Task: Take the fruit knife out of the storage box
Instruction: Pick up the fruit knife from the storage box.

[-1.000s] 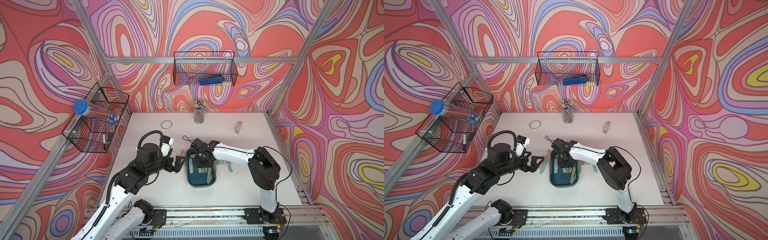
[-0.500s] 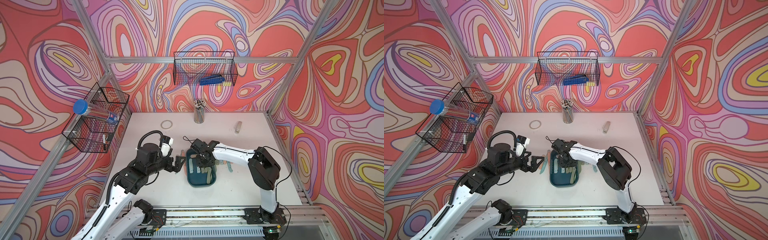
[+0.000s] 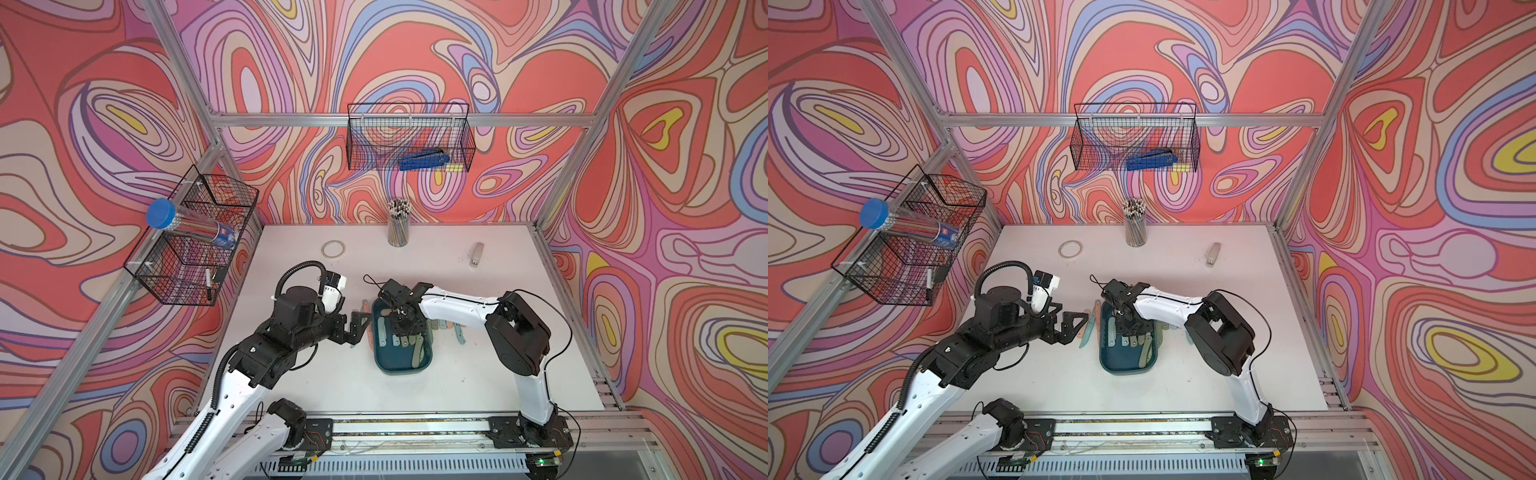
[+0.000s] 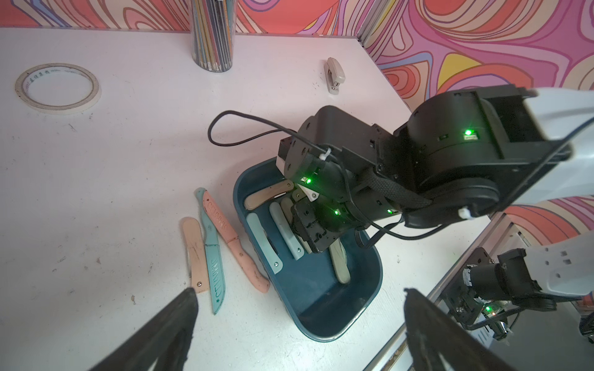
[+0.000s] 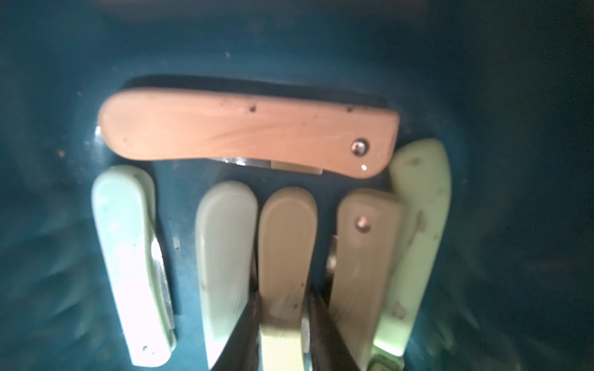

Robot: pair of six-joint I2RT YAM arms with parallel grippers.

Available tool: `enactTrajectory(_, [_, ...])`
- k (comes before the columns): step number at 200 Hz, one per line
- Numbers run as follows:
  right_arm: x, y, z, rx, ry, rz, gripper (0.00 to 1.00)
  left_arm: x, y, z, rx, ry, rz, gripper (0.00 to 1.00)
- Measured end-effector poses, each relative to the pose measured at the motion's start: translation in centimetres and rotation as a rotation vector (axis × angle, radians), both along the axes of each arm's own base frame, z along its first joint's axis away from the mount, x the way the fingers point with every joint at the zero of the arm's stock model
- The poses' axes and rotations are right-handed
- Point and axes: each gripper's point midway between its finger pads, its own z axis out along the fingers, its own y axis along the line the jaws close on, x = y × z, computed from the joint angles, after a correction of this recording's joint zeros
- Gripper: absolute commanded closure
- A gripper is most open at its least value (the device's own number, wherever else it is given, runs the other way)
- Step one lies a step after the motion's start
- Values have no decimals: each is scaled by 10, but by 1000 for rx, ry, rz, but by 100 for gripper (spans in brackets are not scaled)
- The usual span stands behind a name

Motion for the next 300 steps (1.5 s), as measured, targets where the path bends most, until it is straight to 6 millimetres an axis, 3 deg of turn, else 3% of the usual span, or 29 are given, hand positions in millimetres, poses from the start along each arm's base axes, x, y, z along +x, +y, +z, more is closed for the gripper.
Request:
enactTrajectory(19, [0, 2, -1, 5, 3, 1, 73, 0, 0, 0, 1, -1, 2, 0])
enactTrajectory(58, [-1, 6, -3, 21, 16, 7, 61, 0, 1, 1, 1, -3, 3, 0])
enactTrajectory(94, [-1, 8, -2, 30, 20, 9, 62, 0, 1, 1, 1, -4, 4, 0])
enactTrajectory(125, [-1, 8, -4, 22, 27, 5, 73, 0, 1, 1, 1, -6, 6, 0])
enactTrajectory(214, [2, 7, 0, 21, 11, 1, 84, 0, 1, 1, 1, -6, 6, 0])
enactTrajectory(247, [5, 7, 17, 39, -27, -2, 84, 0, 1, 1, 1, -5, 5, 0])
enactTrajectory(300, [10, -1, 77, 98, -130, -11, 81, 0, 1, 1, 1, -5, 5, 0])
